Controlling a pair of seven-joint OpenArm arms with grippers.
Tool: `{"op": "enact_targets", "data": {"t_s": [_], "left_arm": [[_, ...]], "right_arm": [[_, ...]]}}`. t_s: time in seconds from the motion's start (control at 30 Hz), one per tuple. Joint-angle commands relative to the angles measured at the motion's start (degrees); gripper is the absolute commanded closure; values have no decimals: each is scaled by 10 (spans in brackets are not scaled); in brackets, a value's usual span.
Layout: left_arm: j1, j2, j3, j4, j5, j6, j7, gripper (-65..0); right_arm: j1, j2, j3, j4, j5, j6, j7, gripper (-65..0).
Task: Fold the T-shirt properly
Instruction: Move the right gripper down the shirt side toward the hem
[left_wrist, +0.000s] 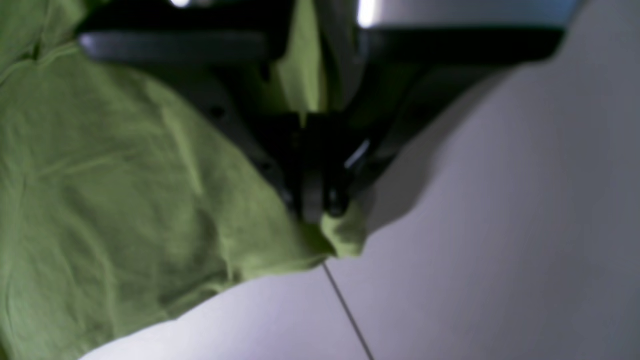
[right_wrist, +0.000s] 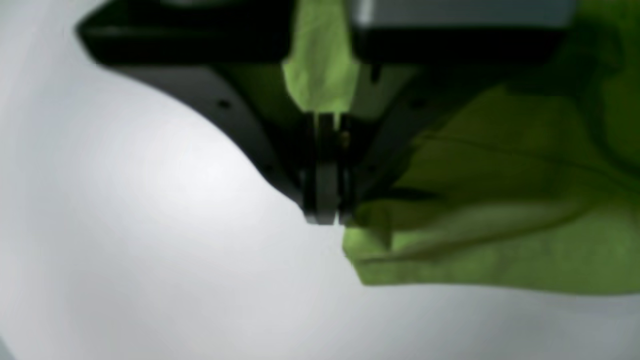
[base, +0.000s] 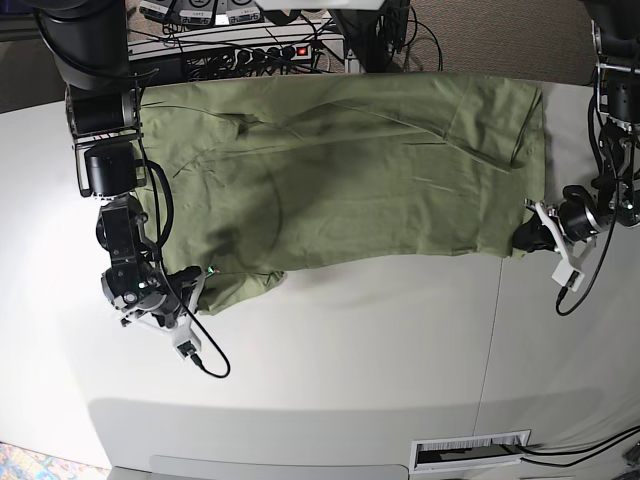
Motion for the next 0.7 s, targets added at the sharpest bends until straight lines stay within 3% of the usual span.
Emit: {"op": "enact_targets", "data": {"t_s": [0.0,0.17,0.4,0.67], "left_arm": [[-13,-13,-5,8,-12,-5,-12,0],[-13,-13,-5,8,-13,-5,-12,0],[-13,-21,-5,37,-30,-5,-10,0],[-13,-21,-5,85,-71,-5,62,0]], "right_arm": [[22,5,3,10,2,-2,10,0],[25,6,3,21,2,-2,-10,0],[22,7,3,105,5,-3,-87,0],[20,23,4,191,69,-3,-169,0]]}}
